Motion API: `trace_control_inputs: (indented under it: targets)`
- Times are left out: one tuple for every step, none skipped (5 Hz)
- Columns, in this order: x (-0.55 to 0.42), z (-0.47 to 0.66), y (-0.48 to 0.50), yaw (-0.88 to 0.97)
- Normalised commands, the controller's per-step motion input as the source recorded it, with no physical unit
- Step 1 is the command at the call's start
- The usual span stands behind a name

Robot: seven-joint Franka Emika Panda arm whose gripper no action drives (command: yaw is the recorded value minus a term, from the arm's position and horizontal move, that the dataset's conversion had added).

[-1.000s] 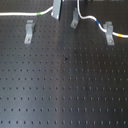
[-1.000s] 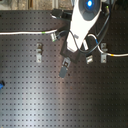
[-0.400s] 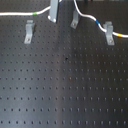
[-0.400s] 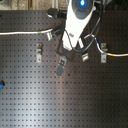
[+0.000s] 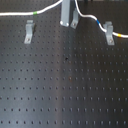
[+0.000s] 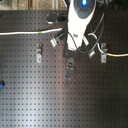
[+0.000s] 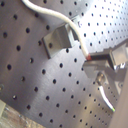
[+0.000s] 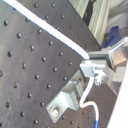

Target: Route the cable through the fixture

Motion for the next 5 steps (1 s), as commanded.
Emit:
trace_control_inputs:
  targets:
    - [-0.246,0.30,0.162,-0.10]
    - [-0.269,0.38,0.286,-0.02]
    - [-0.166,0.50,0.300,-0.07]
    - [-0.027,0.59,0.197,-0.21]
    - [-0.024,0.54,0.029,-0.26]
